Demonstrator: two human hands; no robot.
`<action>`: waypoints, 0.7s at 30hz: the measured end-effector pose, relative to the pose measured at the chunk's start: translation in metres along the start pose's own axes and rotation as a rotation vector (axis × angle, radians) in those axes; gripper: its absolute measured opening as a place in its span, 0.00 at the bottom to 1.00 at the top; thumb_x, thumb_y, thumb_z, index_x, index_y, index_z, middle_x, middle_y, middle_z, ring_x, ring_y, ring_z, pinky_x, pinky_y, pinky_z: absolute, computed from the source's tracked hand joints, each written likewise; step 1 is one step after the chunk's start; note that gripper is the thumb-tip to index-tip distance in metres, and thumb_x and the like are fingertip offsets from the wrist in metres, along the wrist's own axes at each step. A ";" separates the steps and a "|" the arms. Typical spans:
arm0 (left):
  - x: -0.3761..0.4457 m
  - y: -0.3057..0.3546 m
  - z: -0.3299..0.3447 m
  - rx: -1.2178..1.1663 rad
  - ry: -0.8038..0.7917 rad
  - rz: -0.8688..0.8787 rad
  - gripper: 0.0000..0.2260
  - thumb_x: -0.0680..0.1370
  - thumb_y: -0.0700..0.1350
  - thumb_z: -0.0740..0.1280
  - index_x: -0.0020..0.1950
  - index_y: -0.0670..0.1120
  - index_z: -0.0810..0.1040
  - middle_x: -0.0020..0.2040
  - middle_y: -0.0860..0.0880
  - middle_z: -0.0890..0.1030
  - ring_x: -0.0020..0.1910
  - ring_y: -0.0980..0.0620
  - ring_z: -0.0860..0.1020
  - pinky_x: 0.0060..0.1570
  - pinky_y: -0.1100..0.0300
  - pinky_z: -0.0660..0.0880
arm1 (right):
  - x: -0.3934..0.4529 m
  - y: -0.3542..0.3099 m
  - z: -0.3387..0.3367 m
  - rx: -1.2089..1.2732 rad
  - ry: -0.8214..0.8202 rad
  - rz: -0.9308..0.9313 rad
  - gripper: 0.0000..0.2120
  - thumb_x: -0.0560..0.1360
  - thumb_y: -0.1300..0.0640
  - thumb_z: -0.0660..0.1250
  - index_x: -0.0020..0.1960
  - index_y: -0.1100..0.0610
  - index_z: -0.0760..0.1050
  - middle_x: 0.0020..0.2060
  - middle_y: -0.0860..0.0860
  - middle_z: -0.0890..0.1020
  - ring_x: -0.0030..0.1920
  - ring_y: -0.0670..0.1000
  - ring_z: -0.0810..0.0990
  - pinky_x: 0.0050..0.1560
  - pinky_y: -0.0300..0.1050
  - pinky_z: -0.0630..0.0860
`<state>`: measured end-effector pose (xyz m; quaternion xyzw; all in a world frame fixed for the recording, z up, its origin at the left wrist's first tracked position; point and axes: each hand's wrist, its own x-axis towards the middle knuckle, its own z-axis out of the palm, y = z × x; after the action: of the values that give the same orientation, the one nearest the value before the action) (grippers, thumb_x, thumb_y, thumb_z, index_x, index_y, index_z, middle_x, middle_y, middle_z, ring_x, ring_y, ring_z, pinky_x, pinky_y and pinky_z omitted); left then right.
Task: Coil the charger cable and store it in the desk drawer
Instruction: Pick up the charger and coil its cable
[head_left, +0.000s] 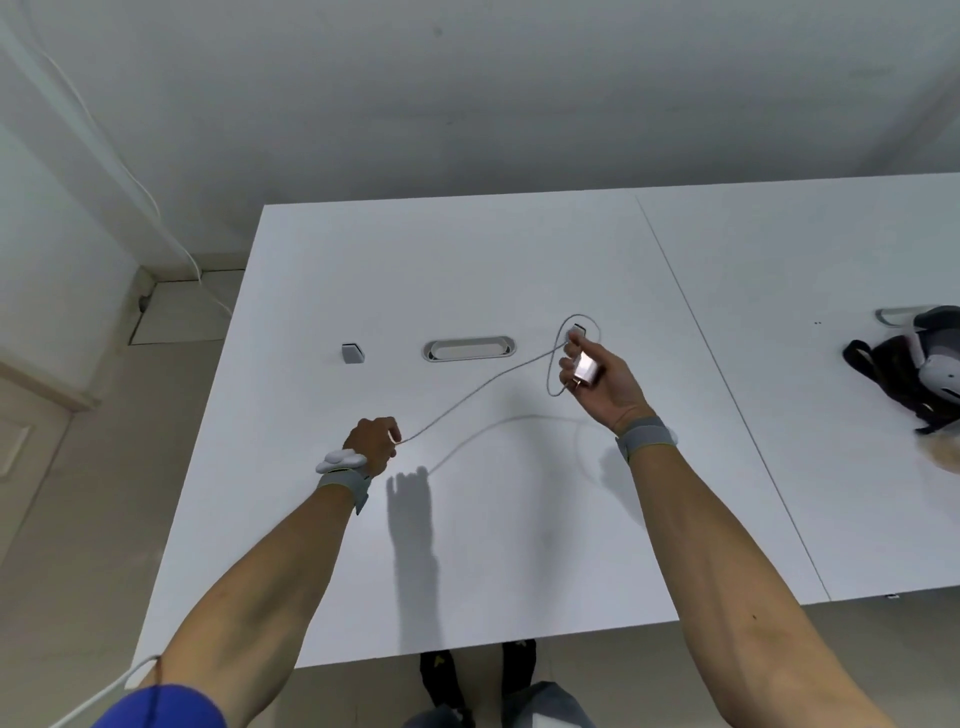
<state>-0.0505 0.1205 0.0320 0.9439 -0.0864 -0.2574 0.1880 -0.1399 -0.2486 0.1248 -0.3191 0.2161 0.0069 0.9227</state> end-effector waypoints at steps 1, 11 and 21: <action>0.000 0.006 -0.001 0.061 -0.028 0.049 0.17 0.73 0.33 0.56 0.44 0.53 0.78 0.42 0.49 0.85 0.42 0.49 0.81 0.38 0.58 0.78 | 0.002 0.005 0.002 -0.052 0.029 0.011 0.06 0.83 0.60 0.63 0.57 0.59 0.78 0.39 0.51 0.77 0.37 0.50 0.75 0.38 0.41 0.76; 0.000 0.058 -0.024 -0.003 -0.143 0.659 0.05 0.77 0.42 0.70 0.45 0.52 0.84 0.41 0.55 0.87 0.42 0.60 0.83 0.50 0.60 0.77 | 0.015 0.047 -0.008 -0.429 0.138 0.162 0.06 0.81 0.63 0.68 0.54 0.66 0.79 0.42 0.60 0.82 0.38 0.59 0.83 0.48 0.57 0.85; -0.017 0.093 -0.034 -0.700 -0.300 0.421 0.08 0.81 0.41 0.67 0.56 0.38 0.82 0.50 0.40 0.85 0.50 0.50 0.82 0.47 0.55 0.79 | -0.007 0.076 -0.005 -0.501 0.018 0.410 0.07 0.80 0.63 0.66 0.55 0.66 0.78 0.53 0.65 0.84 0.52 0.65 0.85 0.54 0.60 0.84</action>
<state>-0.0537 0.0502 0.1046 0.7373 -0.2111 -0.3615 0.5303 -0.1593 -0.1896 0.0795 -0.4860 0.2758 0.2428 0.7930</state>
